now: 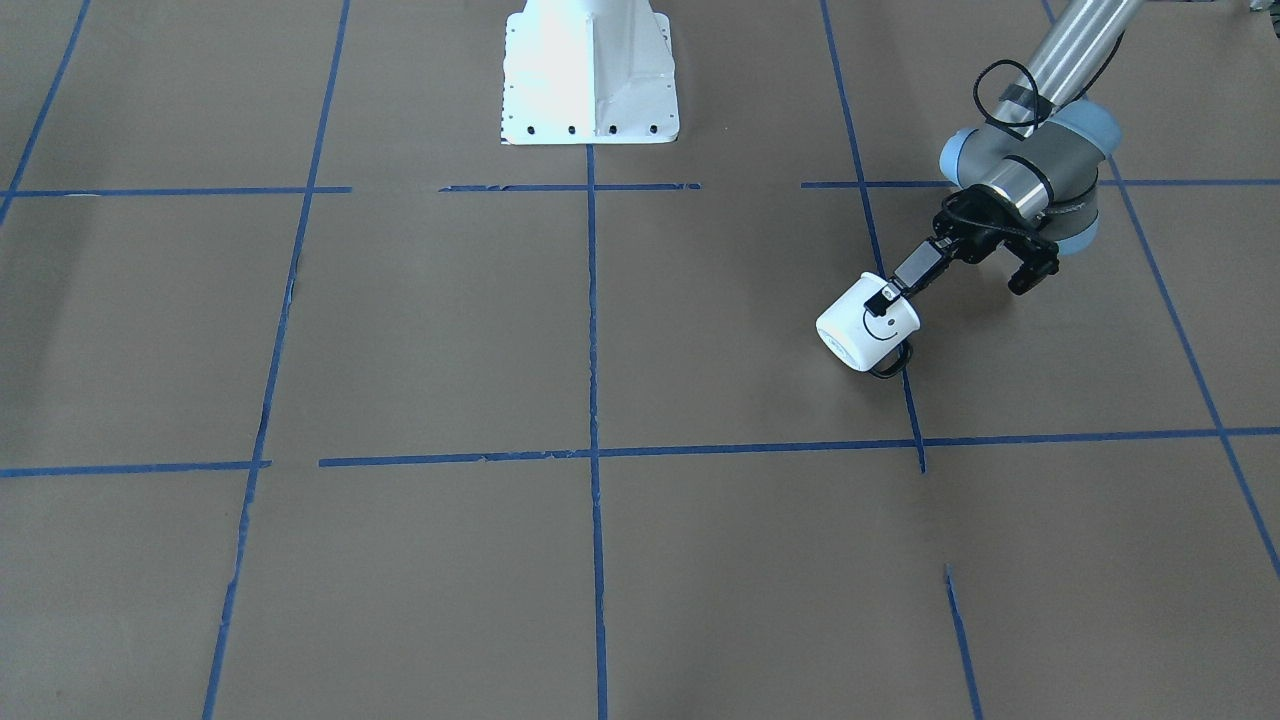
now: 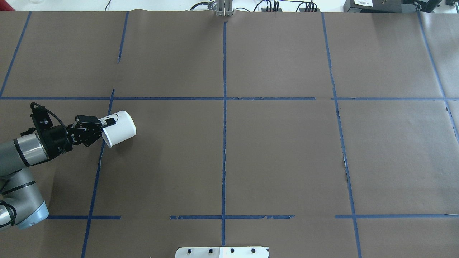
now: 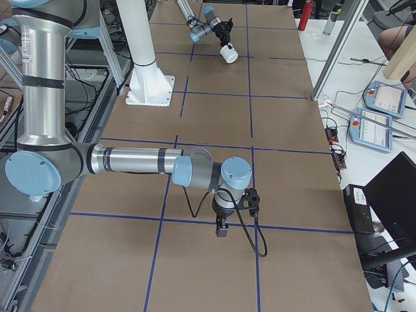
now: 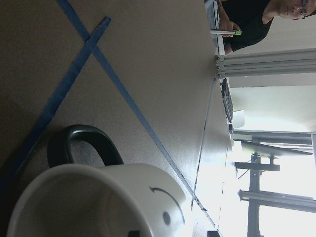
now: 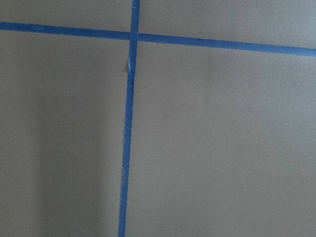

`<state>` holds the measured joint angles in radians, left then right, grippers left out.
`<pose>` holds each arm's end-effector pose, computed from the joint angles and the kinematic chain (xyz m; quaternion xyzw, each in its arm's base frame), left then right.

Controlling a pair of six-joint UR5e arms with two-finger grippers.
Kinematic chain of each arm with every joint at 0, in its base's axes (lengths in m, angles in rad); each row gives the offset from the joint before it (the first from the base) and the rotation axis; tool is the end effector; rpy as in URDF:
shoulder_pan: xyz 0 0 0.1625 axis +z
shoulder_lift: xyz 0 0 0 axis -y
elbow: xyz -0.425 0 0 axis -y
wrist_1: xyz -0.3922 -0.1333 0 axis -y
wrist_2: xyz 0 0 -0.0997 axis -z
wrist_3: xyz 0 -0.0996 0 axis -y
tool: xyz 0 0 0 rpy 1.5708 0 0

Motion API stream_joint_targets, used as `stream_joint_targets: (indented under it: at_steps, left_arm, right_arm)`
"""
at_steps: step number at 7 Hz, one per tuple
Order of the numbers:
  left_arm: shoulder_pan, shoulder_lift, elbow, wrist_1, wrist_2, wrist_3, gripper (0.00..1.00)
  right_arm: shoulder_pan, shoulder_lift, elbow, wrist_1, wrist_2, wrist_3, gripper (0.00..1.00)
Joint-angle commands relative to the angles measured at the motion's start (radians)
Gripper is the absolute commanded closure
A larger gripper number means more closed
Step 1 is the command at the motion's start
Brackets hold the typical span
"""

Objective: Flip mug
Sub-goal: 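Reach the left gripper to the open rim of the sideways white mug, then close the left gripper on the mug rim and lift it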

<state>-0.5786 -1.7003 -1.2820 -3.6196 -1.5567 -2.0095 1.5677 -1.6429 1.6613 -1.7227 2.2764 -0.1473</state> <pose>0.3495 -0.3892 0.5203 0.0608 0.8081 -0.2903 0.5090 0.0673 -0.4504 0.6676 -0.0376 -0.3484 -0.0474 0.9354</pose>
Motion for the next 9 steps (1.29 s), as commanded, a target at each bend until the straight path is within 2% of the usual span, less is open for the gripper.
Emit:
stream_joint_targets:
  at_steps: [1,3,5,6,8,9]
  left_arm:
    - [-0.021,0.001,-0.052,-0.007,-0.002,-0.009,1.0]
    - [-0.026,-0.001,-0.109,0.045,-0.003,-0.008,1.0]
    - [-0.024,-0.041,-0.238,0.294,-0.006,-0.006,1.0]
    - [-0.023,-0.073,-0.266,0.377,-0.006,-0.005,1.0]
    - [-0.021,-0.226,-0.319,0.729,-0.014,0.008,1.0]
    - [-0.018,-0.283,-0.333,0.851,-0.043,0.009,1.0]
  right_arm:
    - [0.0,0.0,0.0,0.0,0.0,0.0,0.0]
    - [0.0,0.0,0.0,0.0,0.0,0.0,0.0]
    - [0.0,0.0,0.0,0.0,0.0,0.0,0.0]
    - [0.0,0.0,0.0,0.0,0.0,0.0,0.0]
    - [0.0,0.0,0.0,0.0,0.0,0.0,0.0]
    - [0.0,0.0,0.0,0.0,0.0,0.0,0.0]
